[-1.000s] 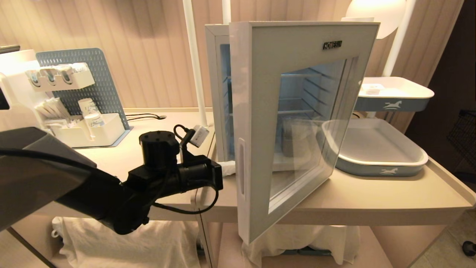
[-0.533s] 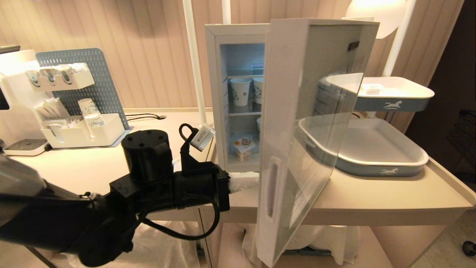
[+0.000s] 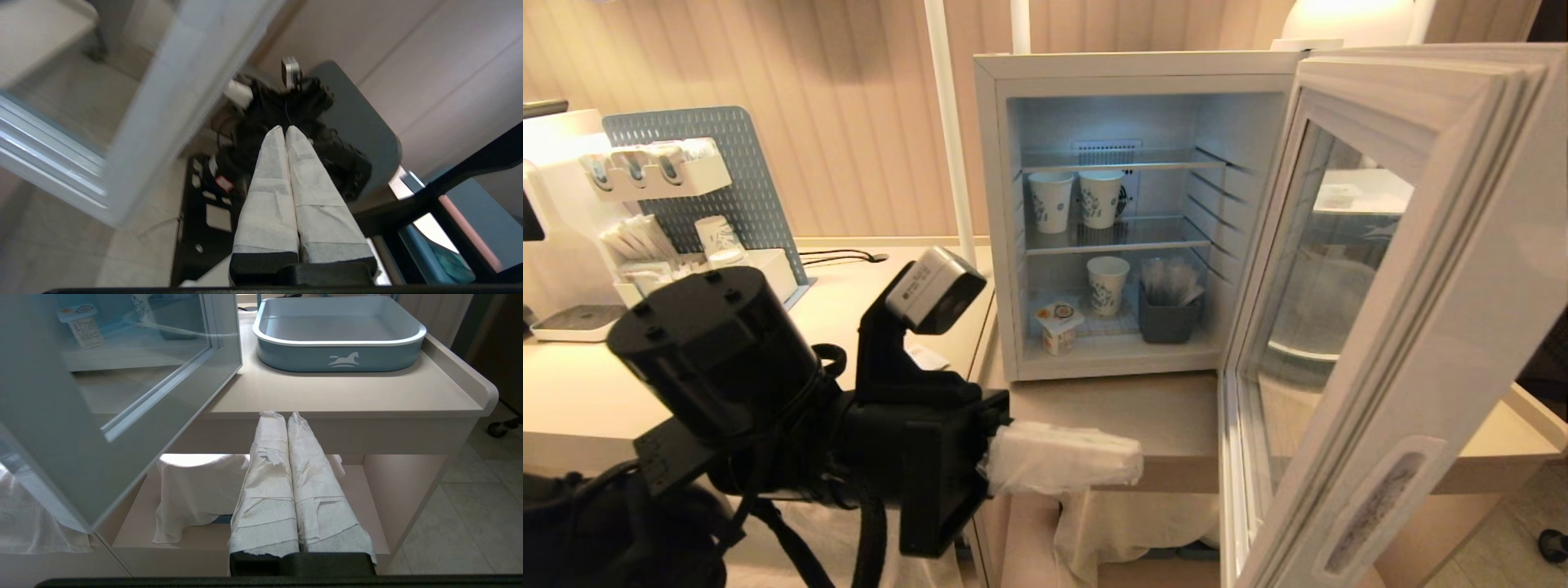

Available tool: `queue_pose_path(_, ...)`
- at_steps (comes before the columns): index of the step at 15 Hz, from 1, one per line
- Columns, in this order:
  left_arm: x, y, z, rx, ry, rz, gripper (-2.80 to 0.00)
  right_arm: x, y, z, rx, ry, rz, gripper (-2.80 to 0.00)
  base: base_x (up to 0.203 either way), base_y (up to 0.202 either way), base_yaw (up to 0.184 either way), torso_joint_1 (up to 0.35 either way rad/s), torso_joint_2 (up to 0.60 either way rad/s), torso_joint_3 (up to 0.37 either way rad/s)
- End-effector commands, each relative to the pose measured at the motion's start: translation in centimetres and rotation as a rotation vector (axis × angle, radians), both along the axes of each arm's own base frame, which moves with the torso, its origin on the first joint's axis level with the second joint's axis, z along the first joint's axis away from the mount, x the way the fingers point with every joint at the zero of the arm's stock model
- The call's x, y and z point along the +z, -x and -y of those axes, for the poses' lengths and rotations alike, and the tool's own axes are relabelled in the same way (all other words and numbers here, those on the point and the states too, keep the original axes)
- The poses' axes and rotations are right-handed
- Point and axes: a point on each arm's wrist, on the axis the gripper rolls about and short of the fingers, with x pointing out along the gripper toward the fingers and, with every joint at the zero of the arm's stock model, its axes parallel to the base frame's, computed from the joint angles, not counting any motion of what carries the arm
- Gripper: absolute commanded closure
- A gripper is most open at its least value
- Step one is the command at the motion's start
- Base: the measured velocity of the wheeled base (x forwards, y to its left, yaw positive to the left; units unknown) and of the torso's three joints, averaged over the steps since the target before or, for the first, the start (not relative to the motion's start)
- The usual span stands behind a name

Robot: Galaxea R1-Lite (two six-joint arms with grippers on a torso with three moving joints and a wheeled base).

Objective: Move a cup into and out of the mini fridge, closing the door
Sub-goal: Open the freezer door, then take the yoghurt out of the freezer

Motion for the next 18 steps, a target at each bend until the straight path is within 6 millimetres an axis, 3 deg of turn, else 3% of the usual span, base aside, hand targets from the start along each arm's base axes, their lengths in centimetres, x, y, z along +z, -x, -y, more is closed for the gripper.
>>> queue_pose_path(1,1.3,-0.5,-1.7,0.074,0.041,0.041,0.00,0.0,0.0,0.0,0.002,0.001,-0.002,0.00,0.000,0.000,0.000,0.000,0.00,0.000)
queue_pose_path(4,5.1,-0.5,-7.7,0.306,0.094,0.090,0.00,0.0,0.0,0.0,0.002,0.002,-0.005,0.00,0.000,0.000,0.000,0.000,0.00,0.000)
queue_pose_path(6,9.3,2.4,-12.4,0.479,0.097,0.083,0.00,0.0,0.0,0.0,0.002,0.001,-0.004,0.00,0.000,0.000,0.000,0.000,0.00,0.000)
queue_pose_path(8,12.8,8.2,-15.5,0.621,0.089,0.076,0.00,0.0,0.0,0.0,0.002,0.001,-0.004,0.00,0.000,0.000,0.000,0.000,0.00,0.000)
queue_pose_path(10,14.5,16.1,-16.6,0.758,0.081,0.068,0.00,0.0,0.0,0.0,0.002,0.002,-0.005,0.00,0.000,0.000,0.000,0.000,0.00,0.000)
queue_pose_path(13,13.8,26.8,-15.1,0.917,0.040,-0.073,0.00,0.0,0.0,0.0,0.002,0.002,-0.004,0.00,0.000,0.000,0.000,0.000,0.00,0.000)
queue_pose_path(15,12.5,33.2,-14.5,0.964,0.022,-0.056,0.00,0.0,0.0,0.0,0.002,0.001,-0.005,0.00,0.000,0.000,0.000,0.000,0.00,0.000)
queue_pose_path(16,11.5,35.4,-14.4,0.994,0.024,-0.007,0.00,0.0,0.0,0.0,0.002,0.001,-0.004,0.00,0.000,0.000,0.000,0.000,0.00,0.000)
queue_pose_path(18,9.0,37.8,-15.0,1.000,-0.009,0.058,0.00,0.0,0.0,0.0,0.002,0.001,-0.003,0.00,0.000,0.000,0.000,0.000,0.00,0.000)
